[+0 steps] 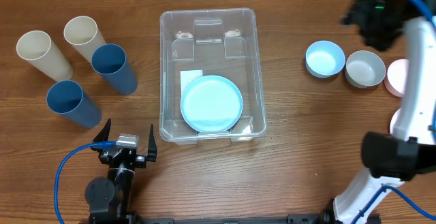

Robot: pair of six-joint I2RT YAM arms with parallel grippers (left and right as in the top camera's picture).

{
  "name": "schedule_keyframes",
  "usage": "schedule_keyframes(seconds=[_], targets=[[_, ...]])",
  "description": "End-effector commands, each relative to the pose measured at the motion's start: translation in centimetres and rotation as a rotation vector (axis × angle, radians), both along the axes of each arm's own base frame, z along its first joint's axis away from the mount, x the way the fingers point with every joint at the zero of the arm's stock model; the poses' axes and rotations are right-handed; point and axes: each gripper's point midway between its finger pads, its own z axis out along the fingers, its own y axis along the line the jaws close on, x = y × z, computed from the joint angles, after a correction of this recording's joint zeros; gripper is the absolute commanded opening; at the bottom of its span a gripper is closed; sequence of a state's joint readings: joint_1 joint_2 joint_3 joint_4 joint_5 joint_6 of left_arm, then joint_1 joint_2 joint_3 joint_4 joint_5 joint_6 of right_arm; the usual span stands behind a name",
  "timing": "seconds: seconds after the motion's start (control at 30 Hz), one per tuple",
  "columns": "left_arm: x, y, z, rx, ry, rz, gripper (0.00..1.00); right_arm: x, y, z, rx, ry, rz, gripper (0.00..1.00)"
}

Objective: Pack container
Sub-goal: 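Release the plate and move the right gripper to the pink plate, then grip the rim of the pink plate with the right gripper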

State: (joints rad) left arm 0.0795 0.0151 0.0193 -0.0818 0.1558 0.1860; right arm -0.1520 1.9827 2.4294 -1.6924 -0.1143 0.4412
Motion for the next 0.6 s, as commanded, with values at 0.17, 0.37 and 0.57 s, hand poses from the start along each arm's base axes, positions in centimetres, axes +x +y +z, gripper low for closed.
schedule_keyframes(seconds=[0.17, 0.37, 0.57], targets=[[0.0, 0.2, 0.0, -0.010, -0.003, 0.010, 1.00, -8.9, -16.1, -9.3, 0.094, 0.294, -0.540, 0.68], [0.0, 0.2, 0.0, -0.010, -0.004, 0.010, 1.00, -16.7, -20.9, -17.1, 0.249, 0.436, -0.782, 0.68], [0.0, 0.2, 0.0, -0.010, -0.004, 0.010, 1.00, -22.2, -22.2, -22.0, 0.336, 0.493, -0.933, 0.67]])
